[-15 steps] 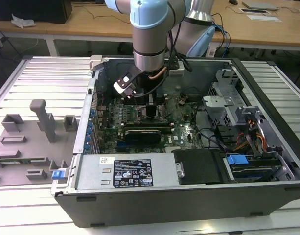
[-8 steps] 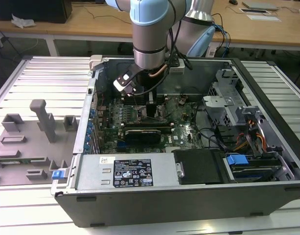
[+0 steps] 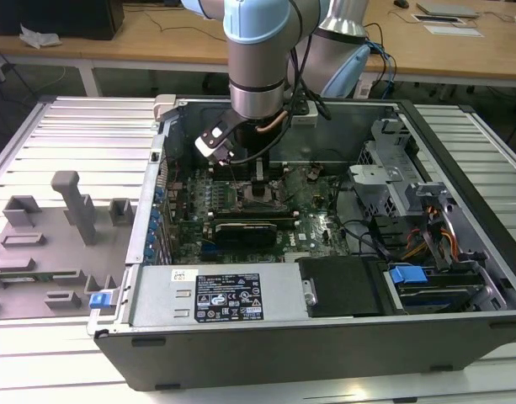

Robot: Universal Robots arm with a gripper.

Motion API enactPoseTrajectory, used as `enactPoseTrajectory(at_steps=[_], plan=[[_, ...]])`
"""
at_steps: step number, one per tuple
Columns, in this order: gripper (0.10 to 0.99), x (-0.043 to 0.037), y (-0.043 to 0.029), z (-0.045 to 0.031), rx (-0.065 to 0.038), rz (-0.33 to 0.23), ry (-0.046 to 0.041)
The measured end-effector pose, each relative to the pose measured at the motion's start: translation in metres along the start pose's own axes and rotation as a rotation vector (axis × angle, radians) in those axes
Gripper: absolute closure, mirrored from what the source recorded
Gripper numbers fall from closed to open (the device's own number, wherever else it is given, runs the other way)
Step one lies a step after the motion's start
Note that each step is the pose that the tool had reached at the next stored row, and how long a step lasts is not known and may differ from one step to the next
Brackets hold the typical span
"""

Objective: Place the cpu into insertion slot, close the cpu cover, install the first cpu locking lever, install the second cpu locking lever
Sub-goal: 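Place the cpu into insertion slot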

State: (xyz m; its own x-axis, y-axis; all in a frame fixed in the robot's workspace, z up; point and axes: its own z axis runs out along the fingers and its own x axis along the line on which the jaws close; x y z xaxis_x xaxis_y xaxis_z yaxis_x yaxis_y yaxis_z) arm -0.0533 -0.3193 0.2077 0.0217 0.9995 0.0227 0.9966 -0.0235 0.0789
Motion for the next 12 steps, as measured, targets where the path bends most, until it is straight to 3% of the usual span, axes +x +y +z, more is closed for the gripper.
enactPoseTrajectory(at_steps=[4, 9, 11, 12], plan=[[0.980, 0.0001, 0.0002, -0.0028, 0.000, 0.000, -0.0001], [0.980, 0.0005, 0.0013, -0.0163, 0.000, 0.000, -0.0001], [0.980, 0.0008, 0.0024, -0.0304, -0.001, 0.000, -0.0001], [0.980, 0.0009, 0.0026, -0.0332, -0.001, 0.000, -0.0001]])
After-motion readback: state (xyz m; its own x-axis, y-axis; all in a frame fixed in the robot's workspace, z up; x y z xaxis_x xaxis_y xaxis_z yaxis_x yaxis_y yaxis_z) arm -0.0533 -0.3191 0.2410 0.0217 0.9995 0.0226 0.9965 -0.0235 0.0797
